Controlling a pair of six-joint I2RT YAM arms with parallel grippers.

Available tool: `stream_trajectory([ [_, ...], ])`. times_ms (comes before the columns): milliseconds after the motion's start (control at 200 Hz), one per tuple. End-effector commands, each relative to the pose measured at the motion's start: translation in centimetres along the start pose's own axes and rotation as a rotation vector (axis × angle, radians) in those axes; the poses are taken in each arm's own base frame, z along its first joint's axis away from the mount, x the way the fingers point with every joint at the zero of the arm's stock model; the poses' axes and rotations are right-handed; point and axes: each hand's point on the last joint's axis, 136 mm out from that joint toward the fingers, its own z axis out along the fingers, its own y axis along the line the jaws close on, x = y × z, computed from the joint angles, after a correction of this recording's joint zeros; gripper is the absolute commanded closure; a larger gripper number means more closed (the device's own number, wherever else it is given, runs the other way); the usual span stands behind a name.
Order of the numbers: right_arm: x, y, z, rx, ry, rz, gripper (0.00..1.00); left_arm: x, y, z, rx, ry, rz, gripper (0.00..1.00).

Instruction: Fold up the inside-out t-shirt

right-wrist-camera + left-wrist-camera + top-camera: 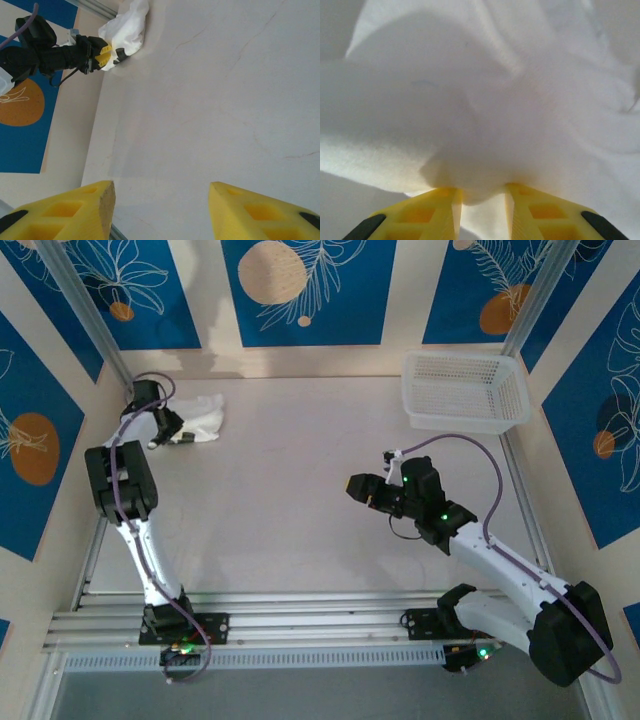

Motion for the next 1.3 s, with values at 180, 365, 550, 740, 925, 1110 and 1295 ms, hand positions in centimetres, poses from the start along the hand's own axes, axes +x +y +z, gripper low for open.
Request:
stream_trajectory([
  [180, -1.2, 0.7, -0.8, -0.013, -0.013, -0.024, 0.47, -1.9, -1.3, 3.7, 0.043, -0.014, 0.023, 0.71],
  [365, -1.6, 0.4, -0.5, -0.004, -0.014, -0.015, 0.47, -3.6, -3.2, 4.9, 0.098, -0.031, -0.008, 0.71],
  [550, -2.9, -1.1, -2.0, 0.054, -0.054, -0.029, 0.47, -6.8, -6.3, 0.4, 0.177, -0.098, 0.009, 0.68],
  [740, -5.3, -5.6, -4.9, 0.219, -0.135, -0.092, 0.32, -5.2, -5.9, -9.6, 0.289, -0.204, -0.066, 0.63],
  [925, -8.0, -9.1, -7.9, 0.339, -0.246, -0.135, 0.18, 1.3, -3.6, -18.6, 0.315, -0.27, -0.01, 0.54],
  [1110, -9.3, -14.5, -10.0, 0.588, -0.307, -0.146, 0.11, 8.9, -2.6, -25.3, 0.381, -0.33, 0.18, 0.3],
  [1295, -10.2, -18.5, -8.5, 0.63, -0.394, -0.301, 0.11, 14.1, -0.6, -27.3, 0.335, -0.431, 0.394, 0.02],
])
